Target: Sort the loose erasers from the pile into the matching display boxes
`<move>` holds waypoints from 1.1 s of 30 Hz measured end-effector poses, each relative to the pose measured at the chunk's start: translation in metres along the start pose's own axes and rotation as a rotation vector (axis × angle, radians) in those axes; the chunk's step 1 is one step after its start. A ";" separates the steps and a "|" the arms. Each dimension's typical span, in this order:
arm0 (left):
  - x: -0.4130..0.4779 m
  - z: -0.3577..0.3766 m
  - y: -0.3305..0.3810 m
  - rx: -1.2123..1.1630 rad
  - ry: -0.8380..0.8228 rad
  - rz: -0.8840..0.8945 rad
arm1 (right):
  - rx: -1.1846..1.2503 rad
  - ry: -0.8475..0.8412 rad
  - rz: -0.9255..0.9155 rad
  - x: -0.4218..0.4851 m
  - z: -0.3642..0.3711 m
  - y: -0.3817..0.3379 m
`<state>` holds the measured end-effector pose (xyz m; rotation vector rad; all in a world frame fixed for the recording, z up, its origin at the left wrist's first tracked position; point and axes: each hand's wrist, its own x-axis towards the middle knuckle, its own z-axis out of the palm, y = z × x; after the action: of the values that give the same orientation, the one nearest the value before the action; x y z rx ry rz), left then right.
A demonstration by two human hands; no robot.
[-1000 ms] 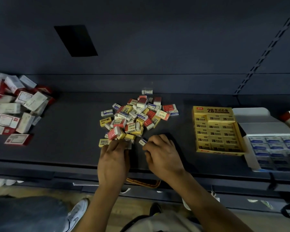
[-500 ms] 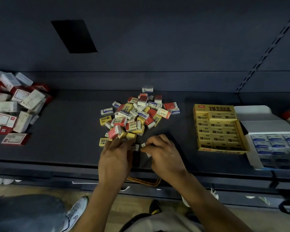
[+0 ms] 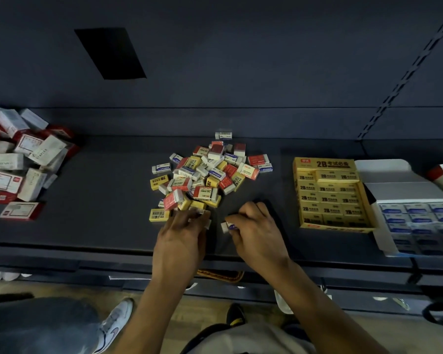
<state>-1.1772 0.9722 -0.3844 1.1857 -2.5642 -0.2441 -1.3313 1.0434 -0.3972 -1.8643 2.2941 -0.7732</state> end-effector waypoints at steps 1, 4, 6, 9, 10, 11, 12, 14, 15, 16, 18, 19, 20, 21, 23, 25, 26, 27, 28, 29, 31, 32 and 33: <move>-0.001 0.000 0.000 -0.011 0.011 0.009 | 0.000 0.001 0.000 0.000 0.000 0.000; -0.001 -0.002 0.003 -0.042 0.029 0.026 | -0.005 0.010 0.006 -0.002 0.001 0.000; -0.002 -0.003 0.007 -0.069 0.028 0.043 | -0.005 0.021 0.012 -0.003 0.001 0.001; -0.004 -0.003 0.011 -0.118 -0.004 0.055 | -0.009 0.027 0.007 -0.005 0.001 0.002; -0.003 -0.002 0.011 -0.132 -0.018 0.054 | -0.009 0.030 0.005 -0.006 0.001 0.003; -0.003 -0.001 0.011 -0.139 -0.027 0.048 | -0.008 0.034 0.004 -0.007 0.001 0.003; -0.002 0.000 0.012 -0.140 -0.030 0.040 | -0.008 0.038 0.005 -0.007 0.001 0.003; -0.001 0.000 0.015 -0.116 -0.023 0.021 | -0.005 0.042 0.011 -0.009 0.000 0.003; 0.000 0.000 0.016 -0.088 -0.015 0.009 | -0.003 0.042 0.014 -0.010 0.000 0.003; -0.001 0.000 0.017 -0.052 -0.001 -0.008 | -0.003 0.043 0.016 -0.011 -0.001 0.003; -0.002 -0.002 0.019 0.007 0.013 -0.057 | -0.003 0.051 0.021 -0.013 -0.002 0.004; -0.003 -0.002 0.020 0.026 0.012 -0.083 | 0.000 0.056 0.022 -0.014 -0.002 0.005; -0.003 -0.002 0.021 0.044 0.004 -0.107 | 0.002 0.062 0.024 -0.016 -0.003 0.005; -0.003 -0.002 0.022 0.065 -0.004 -0.130 | 0.004 0.067 0.026 -0.017 -0.004 0.006; -0.002 -0.001 0.026 0.109 -0.019 -0.168 | 0.005 0.070 0.031 -0.019 -0.006 0.007; -0.002 -0.001 0.030 0.140 -0.045 -0.218 | 0.006 0.072 0.034 -0.021 -0.008 0.009; -0.001 -0.001 0.031 0.145 -0.058 -0.241 | 0.008 0.073 0.036 -0.022 -0.009 0.009; 0.000 -0.002 0.033 0.132 -0.058 -0.243 | 0.011 0.077 0.040 -0.023 -0.010 0.010; 0.000 -0.002 0.035 0.101 -0.052 -0.221 | 0.015 0.081 0.044 -0.024 -0.012 0.011; 0.000 -0.003 0.037 0.058 -0.045 -0.186 | 0.018 0.087 0.047 -0.025 -0.014 0.012; 0.000 -0.001 0.041 -0.032 -0.024 -0.125 | 0.023 0.105 0.047 -0.028 -0.020 0.015; 0.000 0.000 0.043 -0.063 -0.012 -0.099 | 0.021 0.116 0.045 -0.030 -0.024 0.017; 0.001 0.001 0.046 -0.084 -0.005 -0.073 | 0.014 0.127 0.042 -0.031 -0.027 0.019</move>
<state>-1.2110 1.0010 -0.3728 1.2500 -2.4909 -0.3682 -1.3506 1.0835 -0.3895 -1.8039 2.3867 -0.9250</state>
